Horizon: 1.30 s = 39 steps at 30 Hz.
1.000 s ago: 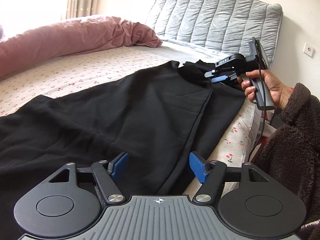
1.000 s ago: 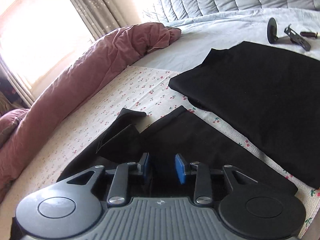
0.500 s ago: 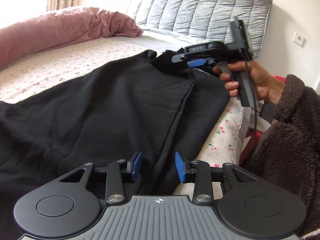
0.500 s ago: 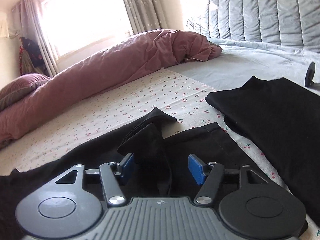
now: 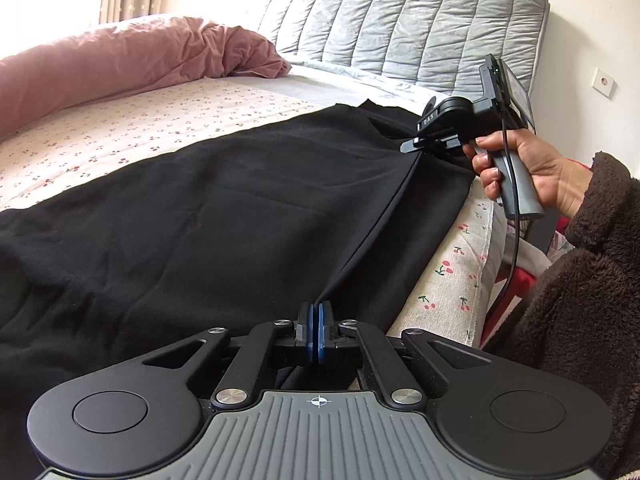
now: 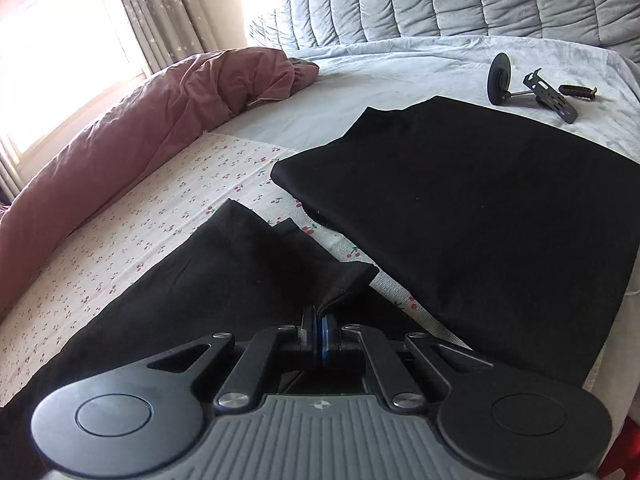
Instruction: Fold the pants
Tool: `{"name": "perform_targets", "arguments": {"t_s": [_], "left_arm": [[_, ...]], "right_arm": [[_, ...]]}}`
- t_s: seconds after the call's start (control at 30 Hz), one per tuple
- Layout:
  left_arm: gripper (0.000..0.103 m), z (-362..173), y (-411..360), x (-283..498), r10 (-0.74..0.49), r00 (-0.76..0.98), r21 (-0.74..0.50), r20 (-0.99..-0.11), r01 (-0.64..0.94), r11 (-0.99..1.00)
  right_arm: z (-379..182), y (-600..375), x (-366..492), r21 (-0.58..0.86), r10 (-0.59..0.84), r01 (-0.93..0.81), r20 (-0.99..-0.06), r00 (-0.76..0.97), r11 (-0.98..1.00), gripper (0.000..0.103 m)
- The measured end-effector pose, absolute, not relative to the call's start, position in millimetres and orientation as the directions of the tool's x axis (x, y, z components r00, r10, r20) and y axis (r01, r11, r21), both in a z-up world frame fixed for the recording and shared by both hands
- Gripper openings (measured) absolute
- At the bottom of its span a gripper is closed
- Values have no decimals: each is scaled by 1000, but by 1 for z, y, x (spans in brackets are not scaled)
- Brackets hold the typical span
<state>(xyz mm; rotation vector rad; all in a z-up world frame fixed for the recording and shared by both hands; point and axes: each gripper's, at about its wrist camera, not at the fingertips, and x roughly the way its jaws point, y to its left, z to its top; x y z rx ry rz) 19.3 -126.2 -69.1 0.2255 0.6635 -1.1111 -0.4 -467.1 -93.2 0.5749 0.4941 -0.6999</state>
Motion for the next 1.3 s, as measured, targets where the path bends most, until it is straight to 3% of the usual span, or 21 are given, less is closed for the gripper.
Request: {"name": "perform_targets", "arguments": {"t_s": [0.57,0.9,0.97,1.03,1.07,1.13,1.3], "left_arm": [[0,-66,-115,11,-775,215,-168,-594,909,381],[0,-65,-112,10,-774,157,-196,-614,919,342],[9,-62,-108,12,-779,144,-210,-610,919,335],[20,-55,-96,16,-791,162,-224,-590,909,353],[28,-50,-89,19,-789,195,-214,-582,900,380],[69,-37,-70,27,-776,306,-168,-551,870,462],[73,-7,-16,81,-641,548,-70,-538,729,681]], "right_arm": [[-84,-418,-25,-49,-598,735,-619,509,677,0],[-93,-413,-22,-154,-620,735,-665,417,660,0],[-96,-411,-20,-195,-627,723,-673,392,662,3],[-90,-410,-22,-208,-643,729,-660,387,652,19],[-84,-409,-25,-209,-658,736,-642,393,644,33],[-72,-407,-31,-206,-685,746,-599,416,633,40],[-53,-416,-20,-122,-618,705,-599,509,698,46]]}}
